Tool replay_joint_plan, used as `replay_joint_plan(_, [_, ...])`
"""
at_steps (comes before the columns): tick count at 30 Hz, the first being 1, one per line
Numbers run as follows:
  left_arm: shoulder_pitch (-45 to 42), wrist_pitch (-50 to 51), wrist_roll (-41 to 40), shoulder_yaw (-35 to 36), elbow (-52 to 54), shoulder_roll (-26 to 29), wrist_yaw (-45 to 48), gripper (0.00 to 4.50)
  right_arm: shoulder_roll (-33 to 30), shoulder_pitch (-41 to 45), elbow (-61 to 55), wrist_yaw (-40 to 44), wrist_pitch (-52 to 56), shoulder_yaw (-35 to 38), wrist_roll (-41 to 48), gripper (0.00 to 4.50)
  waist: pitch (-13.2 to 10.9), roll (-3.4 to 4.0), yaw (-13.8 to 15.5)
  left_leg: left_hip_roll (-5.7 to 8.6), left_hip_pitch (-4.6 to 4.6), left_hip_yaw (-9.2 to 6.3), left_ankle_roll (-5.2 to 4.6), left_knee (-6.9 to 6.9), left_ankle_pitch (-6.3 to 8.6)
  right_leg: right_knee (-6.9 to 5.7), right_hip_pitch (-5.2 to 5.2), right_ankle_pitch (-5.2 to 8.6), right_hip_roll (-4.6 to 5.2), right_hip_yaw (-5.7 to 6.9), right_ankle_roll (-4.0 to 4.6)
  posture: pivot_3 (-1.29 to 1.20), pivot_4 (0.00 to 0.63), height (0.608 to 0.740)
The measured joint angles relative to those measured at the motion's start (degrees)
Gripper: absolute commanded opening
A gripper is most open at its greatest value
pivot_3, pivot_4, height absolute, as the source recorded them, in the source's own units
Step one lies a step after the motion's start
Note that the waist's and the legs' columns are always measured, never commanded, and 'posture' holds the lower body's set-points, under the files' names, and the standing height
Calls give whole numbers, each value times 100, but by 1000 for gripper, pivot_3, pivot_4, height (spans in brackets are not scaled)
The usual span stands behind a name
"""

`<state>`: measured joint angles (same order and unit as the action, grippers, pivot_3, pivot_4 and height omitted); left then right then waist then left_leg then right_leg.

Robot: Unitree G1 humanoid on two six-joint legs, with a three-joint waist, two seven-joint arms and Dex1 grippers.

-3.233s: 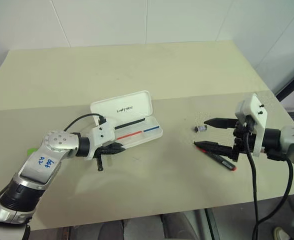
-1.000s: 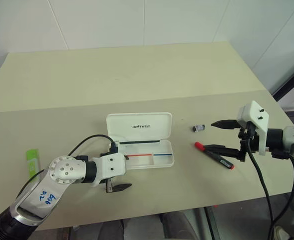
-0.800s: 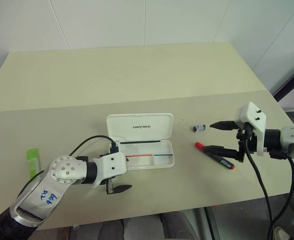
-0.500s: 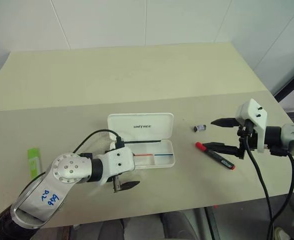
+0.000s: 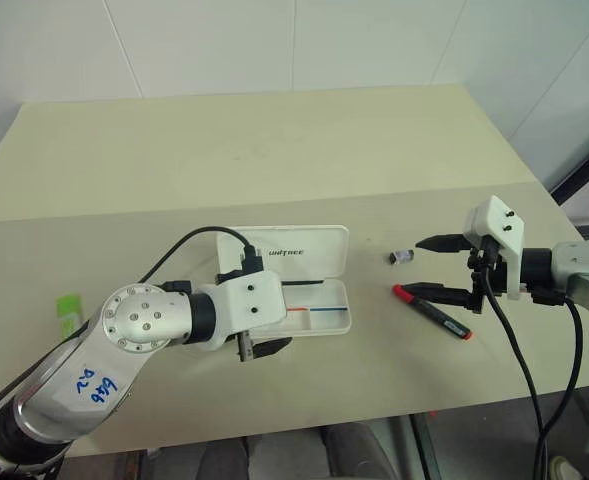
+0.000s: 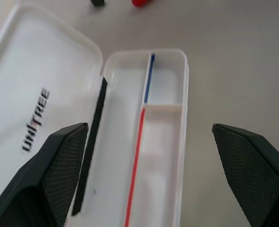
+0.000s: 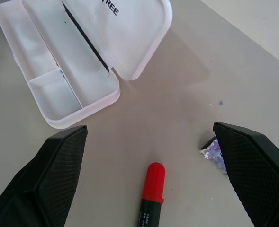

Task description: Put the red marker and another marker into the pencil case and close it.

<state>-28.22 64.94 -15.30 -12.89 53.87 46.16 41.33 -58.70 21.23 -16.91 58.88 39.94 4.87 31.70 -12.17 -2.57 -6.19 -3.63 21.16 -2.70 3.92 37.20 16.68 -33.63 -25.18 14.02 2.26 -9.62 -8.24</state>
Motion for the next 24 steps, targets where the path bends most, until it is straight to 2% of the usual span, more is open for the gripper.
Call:
replay_joint_plan(3, [-452, 472, -481, 492, 28, -477, 15, 4466, 1, 11, 90, 23, -10, -2, -35, 4500, -1, -1, 5, 0, 2, 0, 0, 2, 0, -2, 0, -1, 0, 0, -2, 0, 150, 740])
replay_joint_plan(6, [-532, 483, -989, 1285, -42, -882, 64, 4466, 1, -5, 113, 24, -20, -1, -83, 4500, 0, 0, -16, 0, -6, 0, 0, 1, 0, -12, -1, -1, -3, 0, -2, 0, 150, 740])
replay_joint_plan(10, [-256, 334, -1301, 1791, -235, -899, 87, 4466, 0, -44, 124, 14, -20, 8, -147, 4500, 0, 0, -12, 0, -9, -1, 1, 9, -2, -22, -1, -2, -3, -1, -2, 0, 150, 740])
replay_joint_plan(17, [947, -1988, -1520, 2570, -1079, -1714, 393, 4466, -300, -438, 139, -242, -14, 56, -655, 4500, 0, -1, 24, 3, -6, 0, 4, 25, -3, -14, 10, -7, -2, -6, -2, 0, 150, 740])
replay_joint_plan(24, [2012, -3281, -1650, 2453, -1412, -1794, 975, 4466, -368, -875, -190, -502, 279, 267, -756, 4500, 0, -1, 29, 3, -10, 1, 4, 29, -3, -15, 13, -8, -2, -8, -2, 0, 150, 740])
